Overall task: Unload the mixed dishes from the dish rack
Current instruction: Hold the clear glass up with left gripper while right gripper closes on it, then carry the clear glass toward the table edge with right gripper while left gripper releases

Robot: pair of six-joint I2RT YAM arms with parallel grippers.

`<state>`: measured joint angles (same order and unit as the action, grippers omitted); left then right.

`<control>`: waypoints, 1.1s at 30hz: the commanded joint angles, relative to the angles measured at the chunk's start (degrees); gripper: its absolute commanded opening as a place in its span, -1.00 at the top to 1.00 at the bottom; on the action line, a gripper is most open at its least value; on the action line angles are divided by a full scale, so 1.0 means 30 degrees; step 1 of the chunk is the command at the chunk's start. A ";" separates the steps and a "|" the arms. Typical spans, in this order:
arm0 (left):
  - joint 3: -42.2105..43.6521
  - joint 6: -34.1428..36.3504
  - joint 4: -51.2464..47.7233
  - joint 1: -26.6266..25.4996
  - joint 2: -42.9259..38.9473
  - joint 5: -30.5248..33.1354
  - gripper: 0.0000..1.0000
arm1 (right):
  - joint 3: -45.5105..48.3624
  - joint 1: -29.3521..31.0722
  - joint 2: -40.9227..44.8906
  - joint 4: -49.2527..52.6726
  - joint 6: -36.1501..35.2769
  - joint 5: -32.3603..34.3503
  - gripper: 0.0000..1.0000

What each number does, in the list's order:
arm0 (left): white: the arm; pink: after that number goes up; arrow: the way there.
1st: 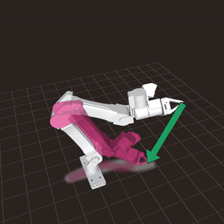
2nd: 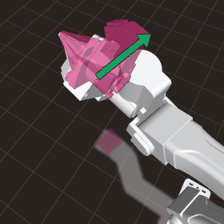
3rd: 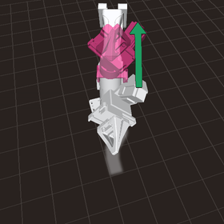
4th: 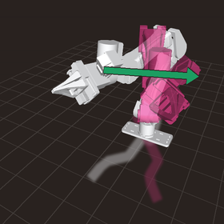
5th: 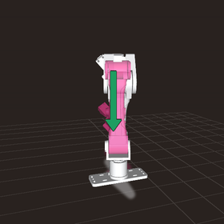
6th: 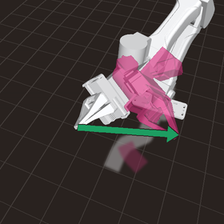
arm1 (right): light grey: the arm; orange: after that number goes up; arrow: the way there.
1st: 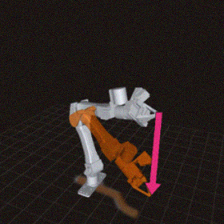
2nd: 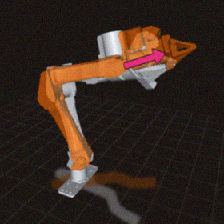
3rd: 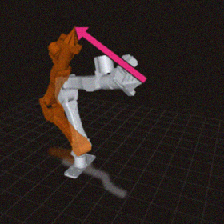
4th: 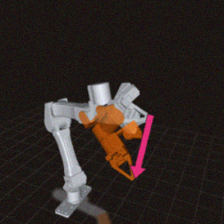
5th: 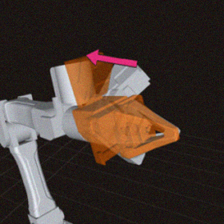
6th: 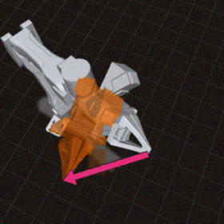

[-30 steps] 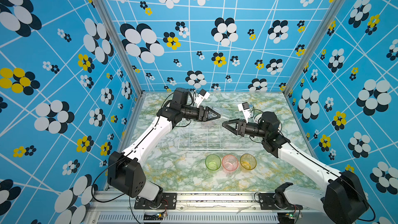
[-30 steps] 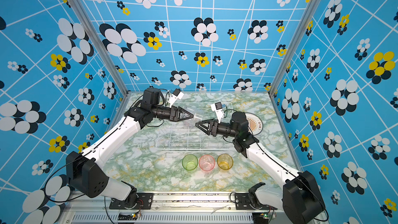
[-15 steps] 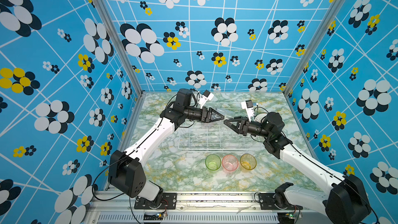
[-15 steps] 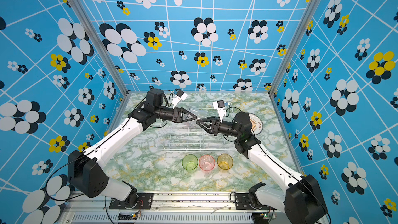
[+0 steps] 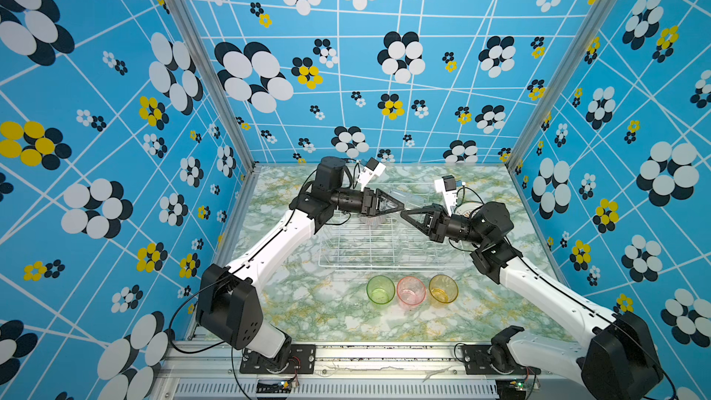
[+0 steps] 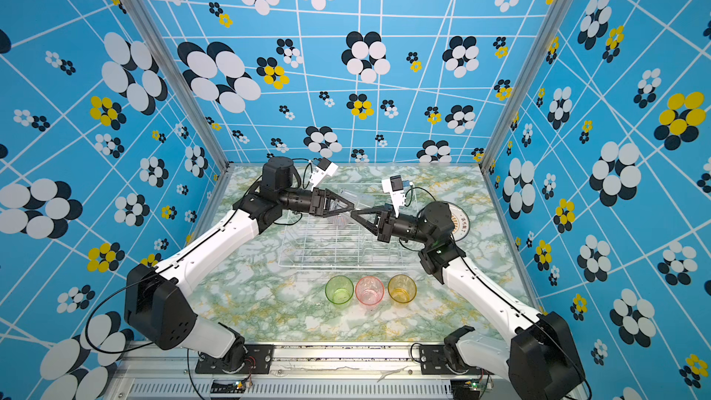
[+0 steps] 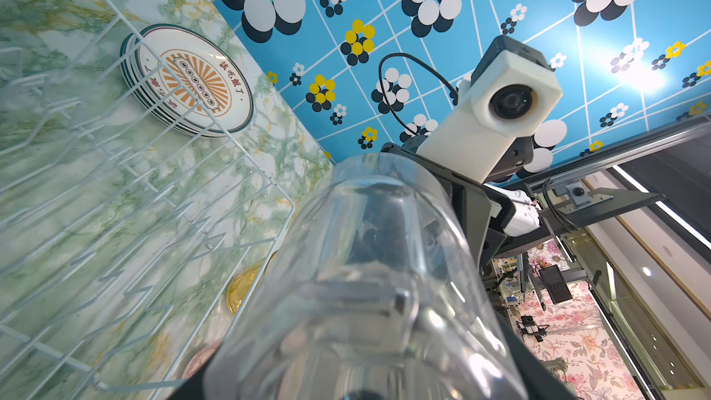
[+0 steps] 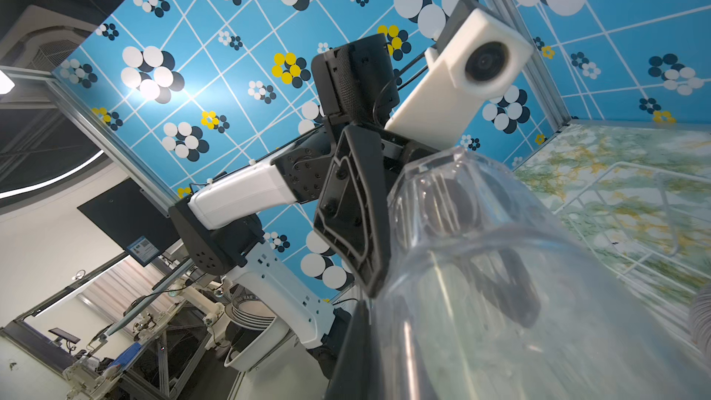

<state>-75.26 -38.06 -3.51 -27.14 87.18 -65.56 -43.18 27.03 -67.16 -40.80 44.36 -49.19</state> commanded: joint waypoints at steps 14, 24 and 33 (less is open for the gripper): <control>-0.0099 0.2204 -0.2186 -0.0149 -0.1885 0.0779 -0.82 | -0.0941 -0.0033 -0.0036 0.2798 -0.0956 0.0679 1.00; -0.1499 0.6216 -1.0580 0.1357 -0.4438 0.6918 -0.82 | -0.4957 0.2183 0.0523 1.5041 -0.7628 0.2555 1.00; -0.0334 0.7589 -1.3768 0.2941 -0.6348 1.0784 -0.82 | -0.8633 0.7034 -0.1401 2.2988 -1.1907 0.7636 1.00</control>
<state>-78.35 -18.02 -40.36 -19.68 69.04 -36.88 -66.04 45.58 -69.65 18.17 15.14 -33.34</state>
